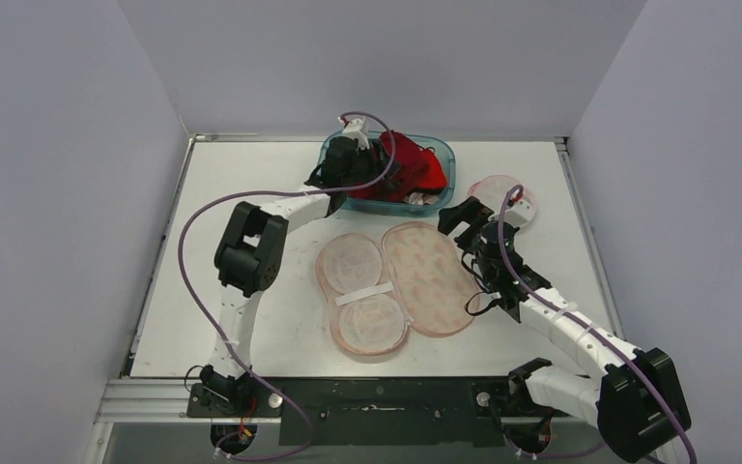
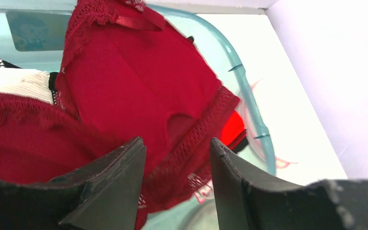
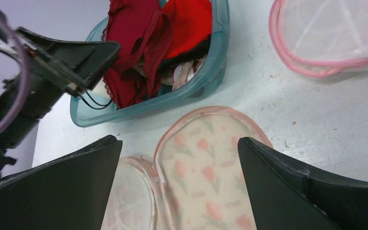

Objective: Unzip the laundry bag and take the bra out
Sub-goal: Adjust the bra in the bin, then close the laundry bag at the center of the board.

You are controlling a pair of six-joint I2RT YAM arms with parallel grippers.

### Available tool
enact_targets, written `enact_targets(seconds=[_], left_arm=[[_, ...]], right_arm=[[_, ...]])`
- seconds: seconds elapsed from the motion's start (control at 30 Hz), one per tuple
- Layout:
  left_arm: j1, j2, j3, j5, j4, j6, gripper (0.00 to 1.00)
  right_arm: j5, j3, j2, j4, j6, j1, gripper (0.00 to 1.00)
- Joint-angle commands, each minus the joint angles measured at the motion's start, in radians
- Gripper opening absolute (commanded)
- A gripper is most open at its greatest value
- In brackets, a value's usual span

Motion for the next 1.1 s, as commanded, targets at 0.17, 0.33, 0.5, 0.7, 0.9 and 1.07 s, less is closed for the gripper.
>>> enact_targets(seconds=[0.17,0.33,0.5,0.7,0.9,1.07], left_arm=[[-0.021,-0.464,-0.305,-0.105,0.05,0.026,0.69],[-0.12,-0.725,-0.546,-0.28,-0.042,0.039,0.71],[-0.256,-0.916,-0.759,-0.468,-0.142,-0.039,0.71],[-0.387,-1.103,-0.996,-0.586,-0.121,-0.115,0.7],[-0.443,-1.177,-1.079,-0.597,-0.161,-0.196,0.68],[-0.464,-1.206,-1.114,-0.59,-0.163,-0.262,0.68]], right_arm=[[0.003,-0.015,-0.062,-0.123,-0.035,-0.067,1.0],[0.022,-0.086,-0.124,-0.173,-0.061,-0.08,1.0],[0.021,-0.141,-0.15,-0.246,-0.054,-0.089,0.98],[-0.047,-0.238,-0.125,-0.239,0.012,-0.108,0.92],[-0.033,-0.297,-0.114,-0.241,0.08,-0.113,0.89],[0.004,-0.323,-0.075,-0.258,0.097,-0.101,0.87]])
